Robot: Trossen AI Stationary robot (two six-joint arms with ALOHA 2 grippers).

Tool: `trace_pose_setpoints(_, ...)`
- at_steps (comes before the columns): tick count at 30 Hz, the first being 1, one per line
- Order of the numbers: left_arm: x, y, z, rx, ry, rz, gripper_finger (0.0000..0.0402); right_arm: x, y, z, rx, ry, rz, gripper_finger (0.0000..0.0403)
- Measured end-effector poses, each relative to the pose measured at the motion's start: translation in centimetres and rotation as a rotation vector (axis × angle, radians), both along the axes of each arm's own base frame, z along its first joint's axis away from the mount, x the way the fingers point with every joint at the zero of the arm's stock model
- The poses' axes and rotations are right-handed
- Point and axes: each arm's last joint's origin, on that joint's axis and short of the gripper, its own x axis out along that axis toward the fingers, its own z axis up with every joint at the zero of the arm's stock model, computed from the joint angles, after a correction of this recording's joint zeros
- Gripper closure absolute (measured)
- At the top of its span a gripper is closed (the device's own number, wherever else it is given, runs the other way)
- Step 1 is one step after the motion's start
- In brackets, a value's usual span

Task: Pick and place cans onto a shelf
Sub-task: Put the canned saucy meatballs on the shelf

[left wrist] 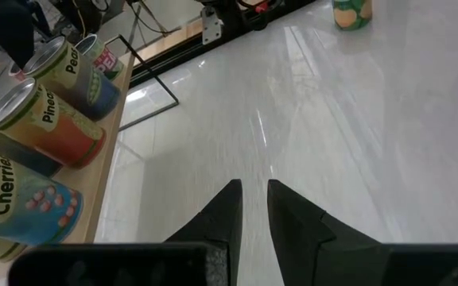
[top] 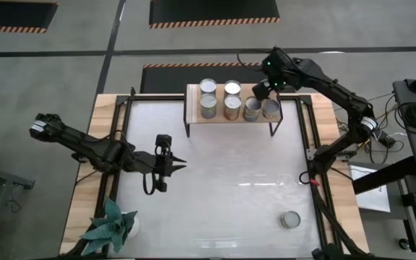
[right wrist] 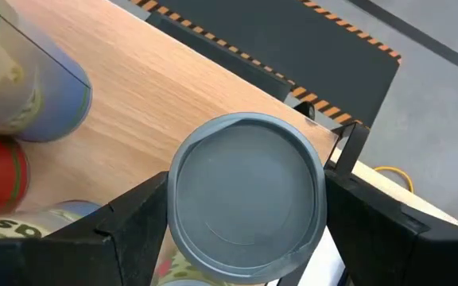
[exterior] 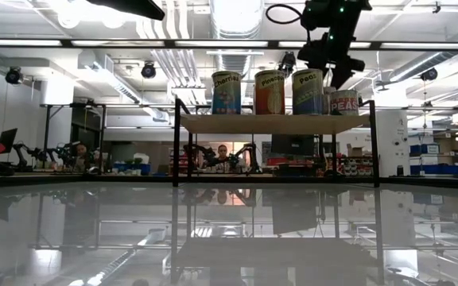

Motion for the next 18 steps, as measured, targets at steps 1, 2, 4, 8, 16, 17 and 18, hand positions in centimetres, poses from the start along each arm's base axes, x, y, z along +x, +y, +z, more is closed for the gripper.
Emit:
trace_pose_setpoints(1, 0.0, 0.0, 0.0, 0.0, 0.0, 0.0, 0.0358, 0.0, 0.0, -0.1, 0.003, 0.003, 0.0, 0.0113)
trace_pose_setpoints(2, 0.0, 0.0, 0.0, 0.0, 0.0, 0.0, 0.0358, 0.0, 0.0, -0.3, 0.006, 0.007, 0.0, 0.0113)
trace_pose_setpoints(4, 0.0, 0.0, 0.0, 0.0, 0.0, 0.0, 0.0358, 0.0, 0.0, -0.6, 0.016, 0.014, -0.003, 0.0113)
trace_pose_setpoints(8, 0.0, 0.0, 0.0, 0.0, 0.0, 0.0, 0.0358, 0.0, 0.0, -1.2, 0.026, 0.023, -0.006, 0.0113)
trace_pose_setpoints(16, 0.0, 0.0, 0.0, 0.0, 0.001, 0.0, 0.0358, 0.0, 0.1, -1.3, 0.034, 0.029, -0.009, 0.0095)
trace_pose_setpoints(17, 0.0, 0.0, 0.0, 0.0, 0.001, 0.0, 0.0358, -0.1, 0.1, -1.4, 0.037, 0.029, -0.012, 0.009)
trace_pose_setpoints(18, 0.0, 0.0, 0.0, 0.0, 0.001, 0.0, 0.0358, -0.1, 0.1, -1.4, 0.039, 0.028, -0.015, 0.0085)
